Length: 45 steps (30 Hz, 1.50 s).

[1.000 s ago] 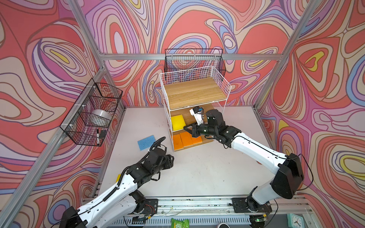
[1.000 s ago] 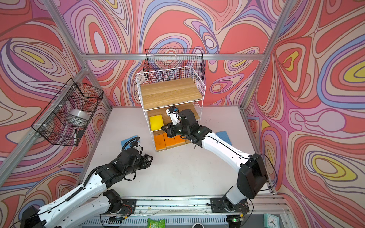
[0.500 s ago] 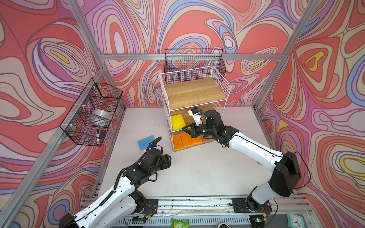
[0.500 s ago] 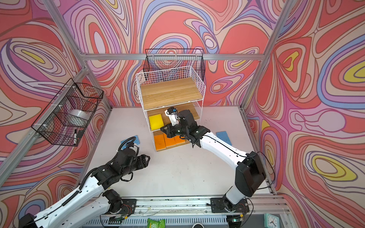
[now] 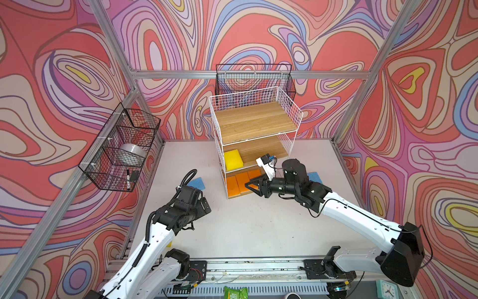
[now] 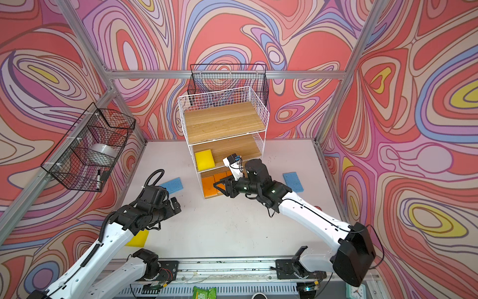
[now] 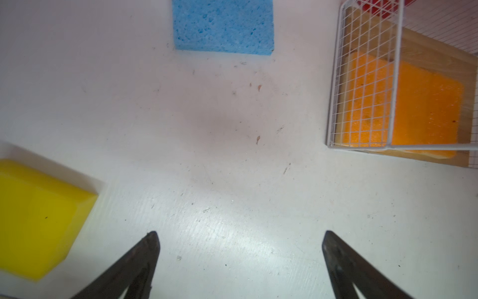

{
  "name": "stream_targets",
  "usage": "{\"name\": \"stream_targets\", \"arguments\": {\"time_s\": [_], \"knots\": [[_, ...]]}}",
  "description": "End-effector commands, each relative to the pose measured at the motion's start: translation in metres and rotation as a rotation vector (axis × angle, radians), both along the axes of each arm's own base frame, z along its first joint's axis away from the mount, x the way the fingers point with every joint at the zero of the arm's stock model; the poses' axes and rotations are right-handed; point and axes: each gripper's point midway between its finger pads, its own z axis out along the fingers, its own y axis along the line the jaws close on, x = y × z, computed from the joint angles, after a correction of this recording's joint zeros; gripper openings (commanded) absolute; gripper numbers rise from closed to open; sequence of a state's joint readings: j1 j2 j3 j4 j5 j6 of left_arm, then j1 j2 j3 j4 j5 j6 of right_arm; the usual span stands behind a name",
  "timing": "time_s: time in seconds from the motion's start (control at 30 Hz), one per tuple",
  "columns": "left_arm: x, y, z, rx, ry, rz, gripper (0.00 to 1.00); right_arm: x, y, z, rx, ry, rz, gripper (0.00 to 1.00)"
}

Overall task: Place and organize the cleaning sponges onto the shelf
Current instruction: 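Withdraw the right gripper while moving the left gripper to the second yellow sponge, then grasp the second yellow sponge near the table edge with the left gripper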

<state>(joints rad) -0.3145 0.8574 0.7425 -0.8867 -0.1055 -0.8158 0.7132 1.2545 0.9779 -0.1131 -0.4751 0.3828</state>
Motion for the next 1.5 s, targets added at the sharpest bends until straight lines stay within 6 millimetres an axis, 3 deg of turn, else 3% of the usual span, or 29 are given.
{"name": "stream_targets", "arguments": {"time_s": [0.0, 0.07, 0.17, 0.33, 0.67, 1.13, 1.37, 1.47], "knots": [[-0.011, 0.017, -0.004, -0.001, 0.082, 0.085, 1.00, -0.008, -0.008, -0.022, 0.003, 0.033, -0.018, 0.57], [-0.012, 0.028, -0.011, 0.001, 0.106, 0.153, 0.99, -0.013, -0.013, -0.041, -0.007, 0.060, -0.028, 0.63], [-0.013, 0.049, -0.020, 0.026, 0.130, 0.273, 0.90, -0.015, -0.016, -0.063, -0.025, 0.099, -0.041, 0.65], [-0.013, 0.076, -0.025, 0.101, 0.138, 0.403, 0.88, -0.020, -0.015, -0.080, -0.049, 0.125, -0.017, 0.65], [-0.029, 0.114, -0.051, 0.096, 0.224, 0.604, 0.91, -0.026, -0.018, -0.090, -0.049, 0.128, 0.015, 0.66], [-0.019, 0.131, -0.111, 0.002, 0.287, 0.708, 0.87, -0.021, -0.012, -0.101, -0.068, 0.181, 0.030, 0.66], [-0.011, 0.130, -0.129, -0.033, 0.292, 0.709, 0.67, -0.013, -0.010, -0.102, -0.095, 0.188, 0.019, 0.66], [-0.006, 0.130, -0.130, -0.043, 0.275, 0.698, 0.45, -0.011, -0.009, -0.101, -0.097, 0.187, 0.011, 0.66]]}}
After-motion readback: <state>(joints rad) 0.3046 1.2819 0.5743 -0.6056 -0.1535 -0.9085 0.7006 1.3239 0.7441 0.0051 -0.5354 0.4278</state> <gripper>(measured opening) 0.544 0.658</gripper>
